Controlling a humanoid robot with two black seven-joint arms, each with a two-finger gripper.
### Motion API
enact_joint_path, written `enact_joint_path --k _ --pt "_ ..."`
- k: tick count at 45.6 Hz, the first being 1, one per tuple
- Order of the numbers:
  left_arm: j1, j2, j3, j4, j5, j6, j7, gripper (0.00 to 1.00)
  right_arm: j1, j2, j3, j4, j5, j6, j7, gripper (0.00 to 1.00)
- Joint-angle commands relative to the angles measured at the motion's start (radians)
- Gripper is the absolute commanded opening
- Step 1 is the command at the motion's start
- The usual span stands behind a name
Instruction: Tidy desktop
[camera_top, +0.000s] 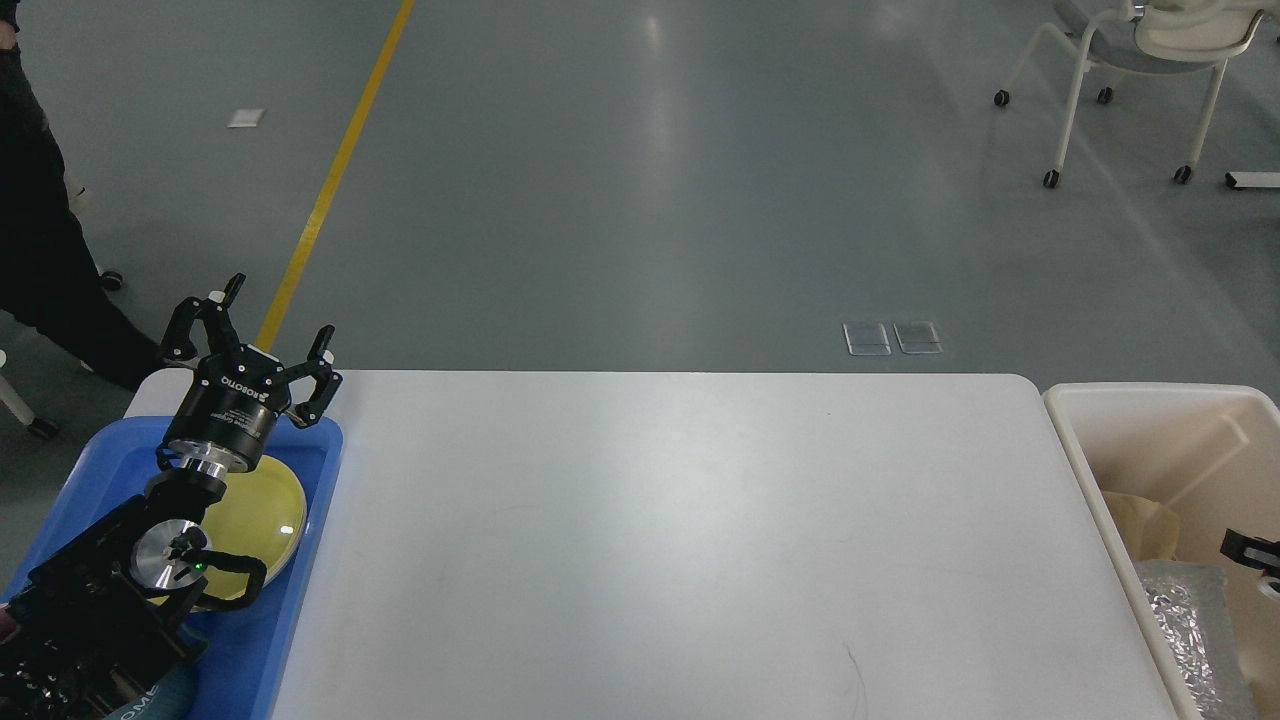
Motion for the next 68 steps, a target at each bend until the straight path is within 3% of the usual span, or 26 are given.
enact_joint_path --k 1,17,26,38,46,54,58,63,68 --pt "0.0 0.0 0.0 0.0 0.0 0.0 0.0 1.0 -0.012 0.028 0.003 -0.01 0.019 -0.005 -0.003 1.0" --pt "0.0 0.0 0.0 0.0 0.0 0.0 0.0 1.0 0.008 0.028 0.042 -0.014 0.02 -0.005 -0.003 1.0" --pt "0.0 0.0 0.0 0.0 0.0 0.0 0.0 1.0 0.177 0.036 0.119 -0.001 0.035 -0.008 -0.002 1.0" --pt "0.0 0.0 0.0 0.0 0.0 0.0 0.0 1.0 0.422 0.068 0.622 0.191 0.166 -0.008 -0.008 1.0" --pt "0.0 0.0 0.0 0.0 0.0 0.0 0.0 1.0 0.404 0.134 1.011 0.3 0.293 0.012 -0.008 1.0" --pt "0.0 0.0 0.0 0.0 0.0 0.0 0.0 1.0 0.304 0.252 1.26 0.348 0.367 0.067 0.006 1.0" --pt "0.0 0.0 0.0 0.0 0.0 0.0 0.0 1.0 0.238 0.296 1.374 0.358 0.365 0.124 0.052 1.0" --pt "0.0 0.0 0.0 0.0 0.0 0.0 0.0 1.0 0.151 0.344 1.504 0.362 0.367 0.24 0.159 1.0" --pt "0.0 0.0 0.0 0.0 0.0 0.0 0.0 1.0 0.109 0.367 1.59 0.354 0.376 0.343 0.182 1.0"
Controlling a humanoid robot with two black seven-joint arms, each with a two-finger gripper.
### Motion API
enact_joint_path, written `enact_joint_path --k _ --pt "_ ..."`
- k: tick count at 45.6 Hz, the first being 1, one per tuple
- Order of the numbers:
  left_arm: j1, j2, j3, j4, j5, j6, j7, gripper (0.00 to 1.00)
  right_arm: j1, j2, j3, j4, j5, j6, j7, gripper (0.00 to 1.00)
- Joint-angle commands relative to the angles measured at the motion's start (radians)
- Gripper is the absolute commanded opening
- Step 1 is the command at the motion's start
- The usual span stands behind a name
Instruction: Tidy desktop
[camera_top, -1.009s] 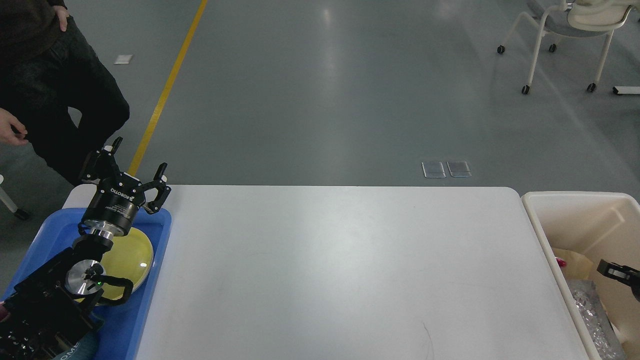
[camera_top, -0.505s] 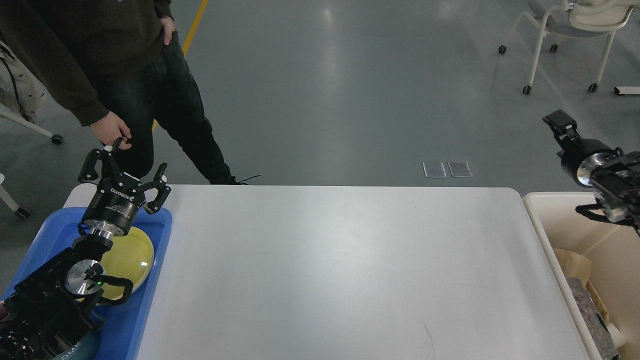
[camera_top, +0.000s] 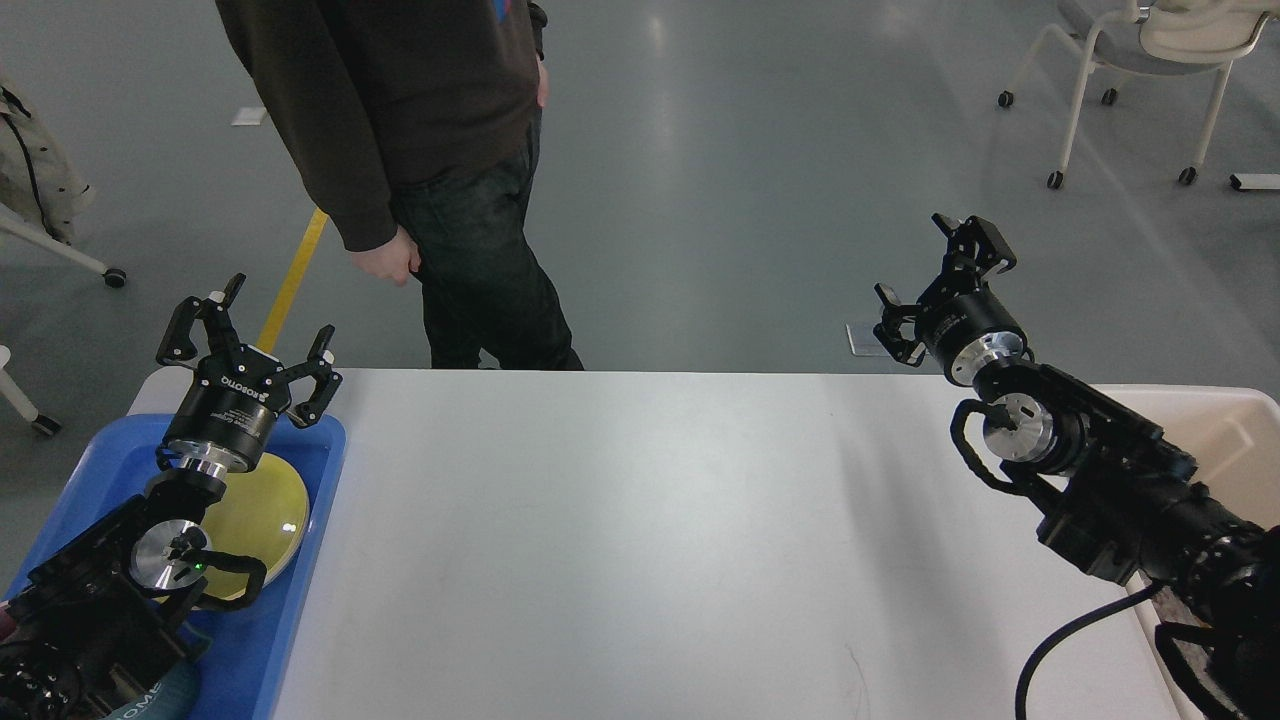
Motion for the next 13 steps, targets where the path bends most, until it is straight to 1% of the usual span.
enact_joint_path --k 1,7,13 --pt "0.0 0.0 0.0 0.0 0.0 0.0 0.0 1.0 -0.054 0.03 0.108 -0.008 0.01 0.111 0.033 1.0" --pt "0.0 0.0 0.0 0.0 0.0 0.0 0.0 1.0 -0.083 0.046 0.193 -0.014 0.012 0.136 0.033 1.0" --pt "0.0 0.0 0.0 0.0 0.0 0.0 0.0 1.0 -0.108 0.047 0.208 -0.014 0.012 0.137 0.033 1.0"
